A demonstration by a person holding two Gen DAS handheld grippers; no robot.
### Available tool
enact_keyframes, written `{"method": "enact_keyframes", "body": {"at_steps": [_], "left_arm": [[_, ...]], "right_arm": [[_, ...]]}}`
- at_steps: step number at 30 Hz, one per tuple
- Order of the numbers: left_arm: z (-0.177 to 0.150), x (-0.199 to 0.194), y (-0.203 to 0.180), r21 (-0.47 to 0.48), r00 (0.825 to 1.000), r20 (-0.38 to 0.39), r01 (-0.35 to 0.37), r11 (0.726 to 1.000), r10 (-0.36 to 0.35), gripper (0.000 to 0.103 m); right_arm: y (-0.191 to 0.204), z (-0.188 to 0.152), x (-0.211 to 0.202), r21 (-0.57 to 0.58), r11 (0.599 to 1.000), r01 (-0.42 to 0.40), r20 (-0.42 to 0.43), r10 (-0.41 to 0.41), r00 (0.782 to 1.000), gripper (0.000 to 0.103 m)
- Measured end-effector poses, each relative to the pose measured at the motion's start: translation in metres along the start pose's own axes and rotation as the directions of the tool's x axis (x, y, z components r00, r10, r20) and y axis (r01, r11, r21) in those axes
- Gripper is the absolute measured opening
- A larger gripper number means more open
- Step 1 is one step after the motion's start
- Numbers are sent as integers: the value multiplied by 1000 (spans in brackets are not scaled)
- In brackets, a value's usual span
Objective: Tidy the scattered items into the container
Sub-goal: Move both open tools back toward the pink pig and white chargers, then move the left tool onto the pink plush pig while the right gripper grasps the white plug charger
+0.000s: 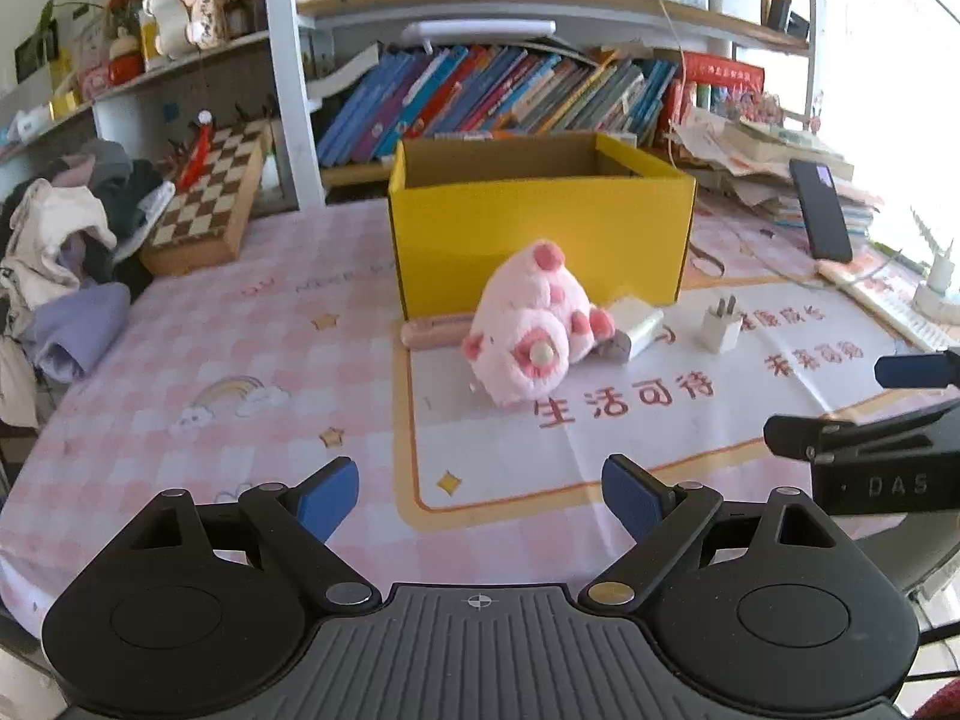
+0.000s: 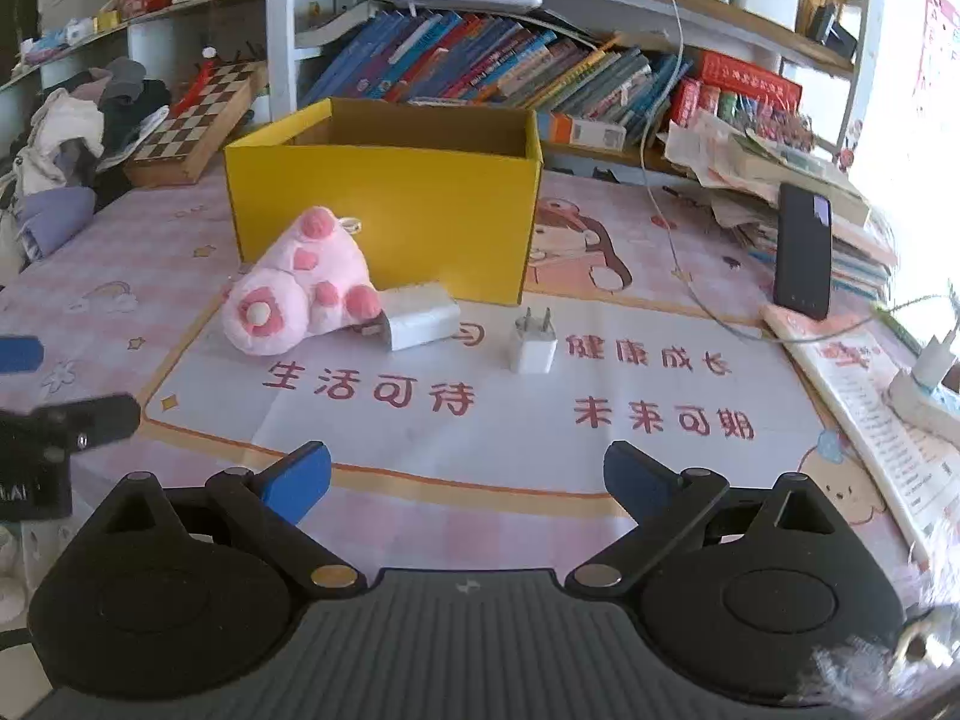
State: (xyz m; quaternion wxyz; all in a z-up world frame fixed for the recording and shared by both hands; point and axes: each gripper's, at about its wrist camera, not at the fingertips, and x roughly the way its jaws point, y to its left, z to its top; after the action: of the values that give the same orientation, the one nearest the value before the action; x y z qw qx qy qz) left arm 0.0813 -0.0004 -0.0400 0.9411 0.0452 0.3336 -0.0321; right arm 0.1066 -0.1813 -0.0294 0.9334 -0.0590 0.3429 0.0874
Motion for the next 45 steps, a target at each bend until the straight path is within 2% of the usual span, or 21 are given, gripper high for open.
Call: {"method": "enact_keyframes", "body": {"at_steps": [4,17,22,26,28,33,37,40,45], "left_arm": [[2,-1,-2,10,1000,21,-5,1000,5,91],[10,8,-4,11,1000,16,3,1000,-3,91],[13,9,-8,17,1000,19,11,1000,-12,91],[13,9,-11,33,1000,20,16,999,-17,91],[13,10,-10,26,1000,17,13,1000,-13,91],[13,12,-8,3,1000,13,2,1000,-2,91],[13,15,-9,10,1000,8,9,1000,-9,91],[14,16,-10,13,1000,8,12,1000,-12,91],[14,22,-10,1,1000,-7,17,1000,-17,91]], "right_arm": [[-2,1,2,9,1000,-3,5,3,1000,98],[-4,8,11,-9,1000,-14,1,14,1000,98],[-5,20,14,-84,995,-55,13,57,998,98],[-4,31,11,-167,985,-53,52,62,997,98],[-5,30,12,-140,989,-47,57,55,997,98],[-7,16,20,21,1000,-11,18,11,1000,96],[-12,14,18,17,1000,9,29,-9,1000,96],[-16,13,23,48,999,16,4,-17,1000,96],[-13,13,24,20,1000,7,1,-8,1000,96]]}}
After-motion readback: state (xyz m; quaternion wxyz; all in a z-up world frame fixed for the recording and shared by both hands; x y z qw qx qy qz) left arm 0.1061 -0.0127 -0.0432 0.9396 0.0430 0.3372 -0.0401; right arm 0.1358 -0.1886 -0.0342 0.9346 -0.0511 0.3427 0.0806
